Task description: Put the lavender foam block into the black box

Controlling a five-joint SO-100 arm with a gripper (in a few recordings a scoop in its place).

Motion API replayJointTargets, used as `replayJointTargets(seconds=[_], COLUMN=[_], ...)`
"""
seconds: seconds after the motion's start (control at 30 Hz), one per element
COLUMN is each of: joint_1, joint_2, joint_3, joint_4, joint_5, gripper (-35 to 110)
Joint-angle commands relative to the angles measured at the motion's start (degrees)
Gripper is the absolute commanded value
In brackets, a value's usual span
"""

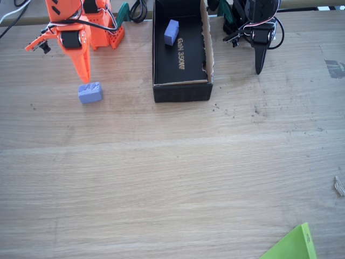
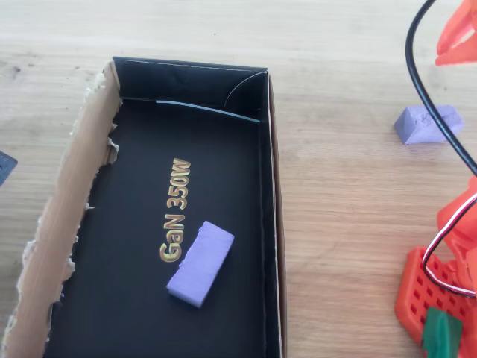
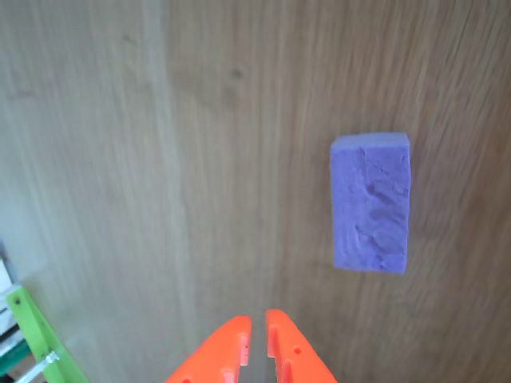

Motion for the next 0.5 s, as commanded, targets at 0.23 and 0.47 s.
replayJointTargets(seconds=[0.23, 0.47], joint_1=[1.05, 0.00], joint_2=[0.97, 0.35], joint_3=[0.62, 0.18], joint_4=[-3.69, -6.15], joint_5=[-15.29, -24.70], gripper=[0, 0])
